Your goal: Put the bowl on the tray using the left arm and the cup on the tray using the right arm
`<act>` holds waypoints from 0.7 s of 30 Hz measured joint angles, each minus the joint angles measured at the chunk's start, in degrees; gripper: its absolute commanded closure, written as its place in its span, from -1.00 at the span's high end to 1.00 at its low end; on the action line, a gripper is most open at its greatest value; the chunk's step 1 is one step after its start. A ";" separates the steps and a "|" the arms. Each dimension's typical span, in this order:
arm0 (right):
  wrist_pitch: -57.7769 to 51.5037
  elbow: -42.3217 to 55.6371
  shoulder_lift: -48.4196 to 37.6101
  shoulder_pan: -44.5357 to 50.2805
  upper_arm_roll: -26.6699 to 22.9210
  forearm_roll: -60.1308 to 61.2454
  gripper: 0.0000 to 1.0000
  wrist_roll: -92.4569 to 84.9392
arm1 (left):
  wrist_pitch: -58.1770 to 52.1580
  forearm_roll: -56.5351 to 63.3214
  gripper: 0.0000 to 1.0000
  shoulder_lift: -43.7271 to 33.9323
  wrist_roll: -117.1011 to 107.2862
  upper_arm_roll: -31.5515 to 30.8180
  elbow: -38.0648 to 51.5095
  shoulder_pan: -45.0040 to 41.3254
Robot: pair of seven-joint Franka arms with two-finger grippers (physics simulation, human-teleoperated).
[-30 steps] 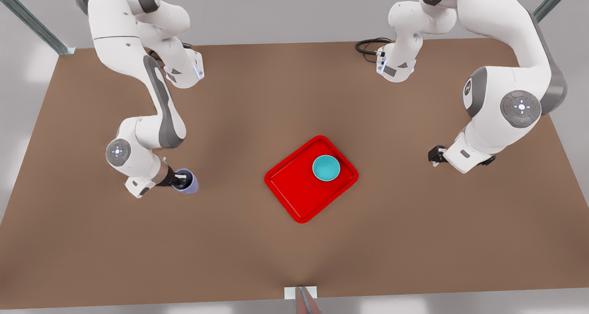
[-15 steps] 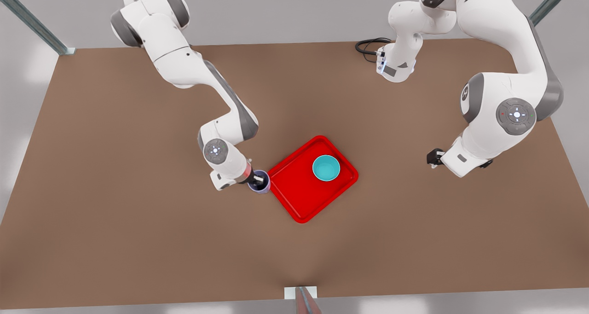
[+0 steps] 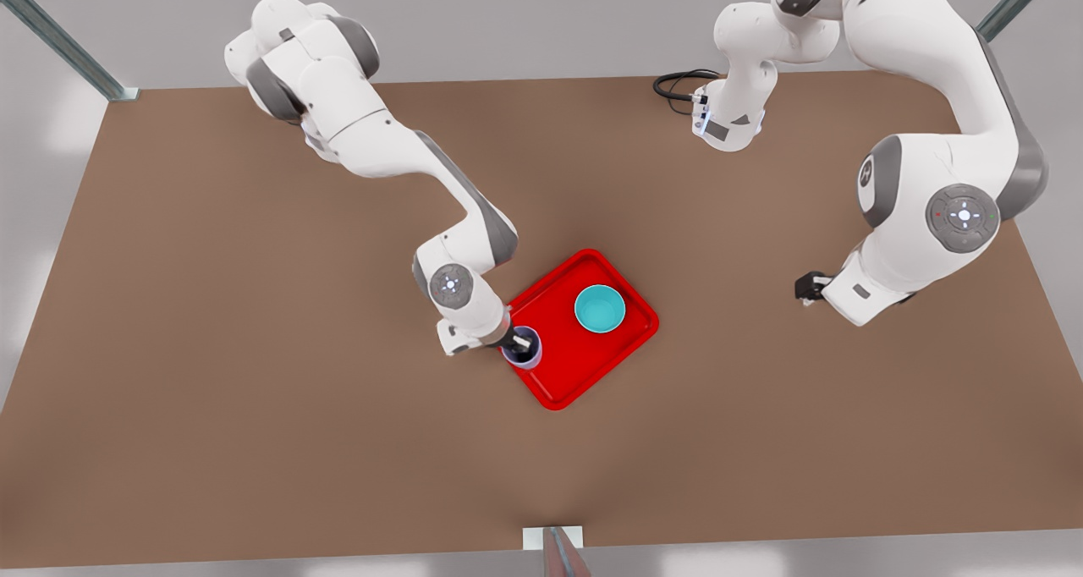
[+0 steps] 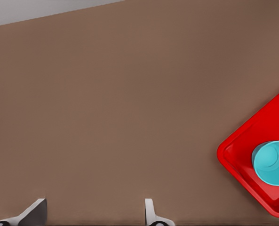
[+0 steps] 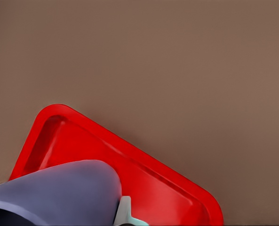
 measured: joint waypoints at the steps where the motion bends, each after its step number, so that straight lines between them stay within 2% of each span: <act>1: -0.02 -0.30 0.24 1.08 0.00 -0.09 -0.57 0.19 | -0.07 -0.02 1.00 -0.01 -0.08 0.00 0.00 0.01; 8: 0.07 -0.61 1.07 2.72 -0.18 -0.72 -0.57 1.81 | -1.23 -0.14 1.00 -0.35 -2.55 -0.53 0.18 -0.25; 9: -0.09 -0.53 1.38 2.73 -0.18 -0.67 0.07 1.97 | -1.23 -0.14 1.00 -0.43 -2.48 -0.60 0.25 -0.32; 10: -0.25 -0.52 1.39 2.72 -0.21 -0.83 0.15 2.14 | -1.30 -0.15 1.00 -0.51 -2.45 -0.61 0.26 -0.35; 11: -0.28 -0.52 1.39 2.72 -0.21 -0.93 0.46 2.16 | -1.38 -0.15 1.00 -0.86 -2.38 -0.61 0.18 -0.34; 21: -0.37 -0.52 0.87 2.72 -0.36 -1.29 0.53 1.94 | -2.63 -0.23 1.00 -1.72 -2.62 -0.61 0.26 -0.43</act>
